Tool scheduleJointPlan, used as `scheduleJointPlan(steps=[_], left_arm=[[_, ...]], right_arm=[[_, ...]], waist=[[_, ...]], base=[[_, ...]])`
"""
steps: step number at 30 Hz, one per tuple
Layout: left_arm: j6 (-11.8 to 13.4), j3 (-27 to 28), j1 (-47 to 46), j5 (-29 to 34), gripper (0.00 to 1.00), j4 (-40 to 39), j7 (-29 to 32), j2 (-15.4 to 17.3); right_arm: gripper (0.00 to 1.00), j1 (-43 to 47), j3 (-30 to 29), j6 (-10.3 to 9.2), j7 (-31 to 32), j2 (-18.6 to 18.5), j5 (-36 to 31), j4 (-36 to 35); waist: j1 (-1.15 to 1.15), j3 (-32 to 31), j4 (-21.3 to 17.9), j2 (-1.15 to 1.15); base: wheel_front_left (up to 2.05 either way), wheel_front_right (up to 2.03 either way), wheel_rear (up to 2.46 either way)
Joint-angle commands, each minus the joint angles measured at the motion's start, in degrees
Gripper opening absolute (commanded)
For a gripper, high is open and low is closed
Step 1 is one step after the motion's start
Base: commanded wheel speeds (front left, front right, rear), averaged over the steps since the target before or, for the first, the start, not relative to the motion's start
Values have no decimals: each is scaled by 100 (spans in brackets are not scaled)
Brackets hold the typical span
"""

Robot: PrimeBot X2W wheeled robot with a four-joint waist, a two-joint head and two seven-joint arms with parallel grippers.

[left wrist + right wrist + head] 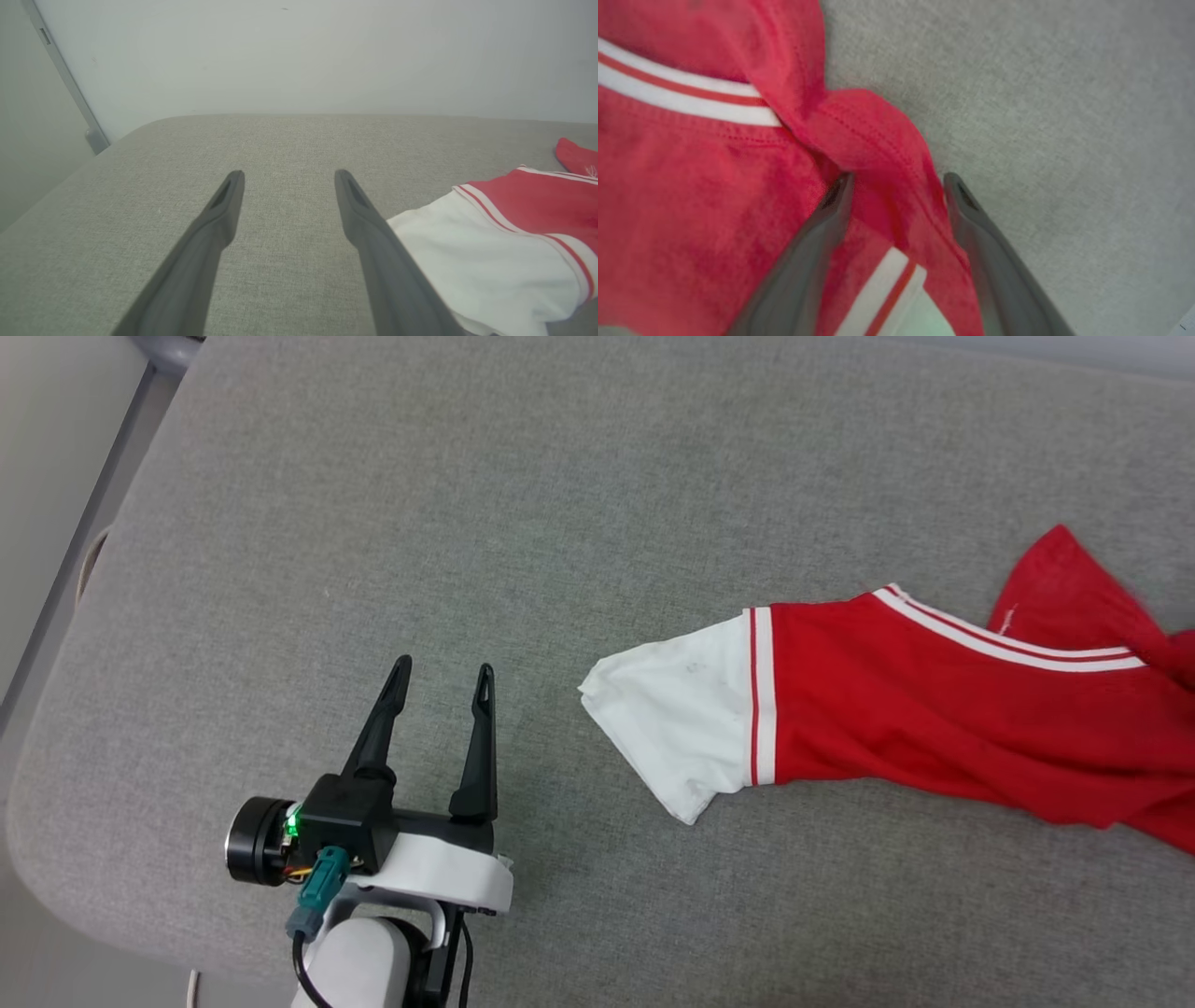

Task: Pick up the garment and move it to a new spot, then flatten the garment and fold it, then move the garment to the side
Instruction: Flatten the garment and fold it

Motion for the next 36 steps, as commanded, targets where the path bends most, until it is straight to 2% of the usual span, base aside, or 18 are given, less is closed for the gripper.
scheduleJointPlan(steps=[1, 8, 9, 11, 17, 24, 30, 36], left_arm=[[47, -28, -71, -28, 100, -11, -14, -8], [132, -95, -212, -87, 100, 26, -14, -9], [134, -85, -210, -84, 100, 34, -14, -9], [135, -69, -199, -75, 100, 55, -14, -8], [109, 25, -82, -11, 100, 96, -14, -7], [21, 176, 135, 105, 100, 114, -14, -7], [-7, 207, 295, 138, 100, 126, -14, -8], [-17, 279, 491, 152, 100, 128, -14, -7]], right_arm=[[100, 113, 99, -8, 47, -31, -37, 43], [100, 663, 531, -4, 13, 90, 147, 293], [82, 663, 550, 3, -85, 119, 180, 265], [0, 568, 506, 3, -406, 187, 182, 202], [0, 166, 273, 0, -1694, 185, 119, -91], [0, 42, 193, -7, -2904, 160, -24, -482], [0, 430, -47, -7, -3626, 275, -233, -864], [0, 1309, -417, -7, -3886, 428, -357, -1341]], waist=[[-1, 119, 87, 0], [-1, 211, 112, 0], [-1, 203, 97, 0], [-1, 166, 66, 0], [-1, -123, -74, 0], [-1, -519, -297, 0], [-1, -769, -386, 0], [-1, -1023, -439, 0]], base=[[0, 0, 0], [0, 0, 0], [0, 0, 0], [0, 0, 0], [0, 0, 0], [0, 0, 0], [0, 0, 0], [0, 0, 0]])
